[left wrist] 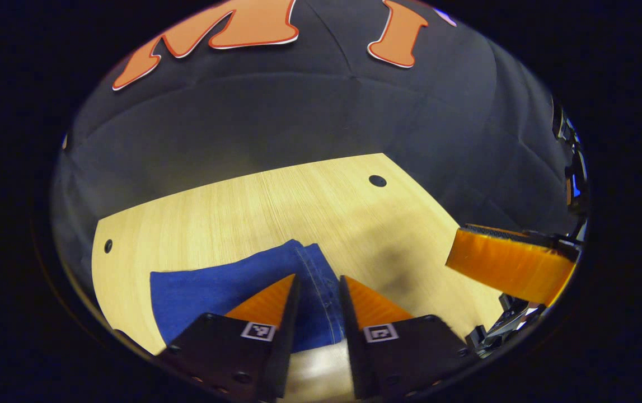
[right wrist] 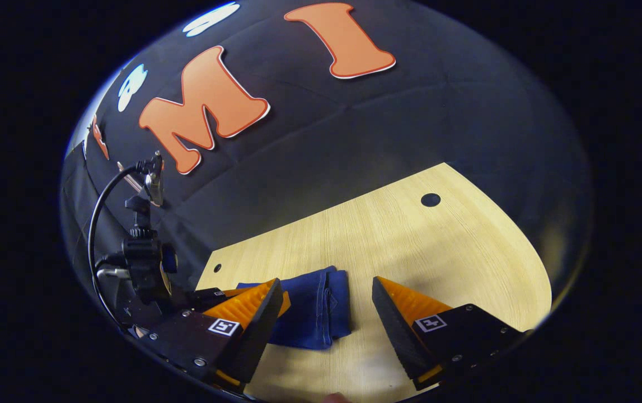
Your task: Grasp the waist and the cuffs of the jeans and fold them to make the two legs overlap; first hold the waist and fold one-third of the jeans toward the cuffs, then hold the cuffs and fold the remaining one-third in the same direction to finish folding.
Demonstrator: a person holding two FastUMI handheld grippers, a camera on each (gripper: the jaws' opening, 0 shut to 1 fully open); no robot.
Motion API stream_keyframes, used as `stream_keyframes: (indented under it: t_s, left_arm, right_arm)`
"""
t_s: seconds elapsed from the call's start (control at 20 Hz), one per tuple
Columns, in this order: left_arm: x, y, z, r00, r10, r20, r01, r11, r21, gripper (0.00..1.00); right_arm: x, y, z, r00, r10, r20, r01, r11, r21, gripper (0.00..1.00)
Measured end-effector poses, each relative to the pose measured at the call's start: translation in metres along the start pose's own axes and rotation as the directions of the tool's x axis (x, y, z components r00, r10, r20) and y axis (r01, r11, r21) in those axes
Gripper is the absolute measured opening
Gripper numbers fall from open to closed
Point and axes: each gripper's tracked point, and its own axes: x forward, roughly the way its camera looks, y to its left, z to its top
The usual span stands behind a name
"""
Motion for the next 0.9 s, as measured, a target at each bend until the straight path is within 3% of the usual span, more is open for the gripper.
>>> stream_keyframes:
  t_s: [0.15, 0.3, 0.45, 0.6, 0.75, 0.9]
  left_arm:
    - [-0.023, 0.018, 0.021, 0.994, 0.053, 0.100, -0.053, 0.999, -0.005, 0.77]
    - [-0.058, 0.047, 0.046, 0.960, 0.137, 0.243, -0.139, 0.990, -0.012, 0.81]
    - [-0.096, 0.064, 0.068, 0.899, 0.214, 0.382, -0.213, 0.976, -0.046, 0.84]
    - [-0.144, 0.070, 0.083, 0.862, 0.228, 0.453, -0.206, 0.974, -0.099, 0.88]
    - [-0.203, 0.087, 0.092, 0.787, 0.290, 0.545, -0.257, 0.956, -0.138, 0.94]
    - [-0.255, 0.096, 0.091, 0.688, 0.347, 0.637, -0.292, 0.936, -0.195, 0.93]
  right_arm:
    - [-0.008, 0.007, 0.009, 0.998, -0.012, 0.056, 0.015, 0.998, -0.062, 0.98]
    - [-0.019, 0.029, 0.031, 0.987, -0.002, 0.159, 0.031, 0.984, -0.177, 0.98]
    - [-0.030, 0.061, 0.045, 0.971, 0.041, 0.234, 0.034, 0.952, -0.305, 0.98]
    - [-0.042, 0.106, 0.057, 0.944, 0.115, 0.309, 0.025, 0.910, -0.415, 0.98]
    - [-0.059, 0.140, 0.065, 0.904, 0.194, 0.382, 0.025, 0.866, -0.499, 0.98]
    - [-0.073, 0.174, 0.066, 0.867, 0.257, 0.427, 0.026, 0.832, -0.554, 0.97]
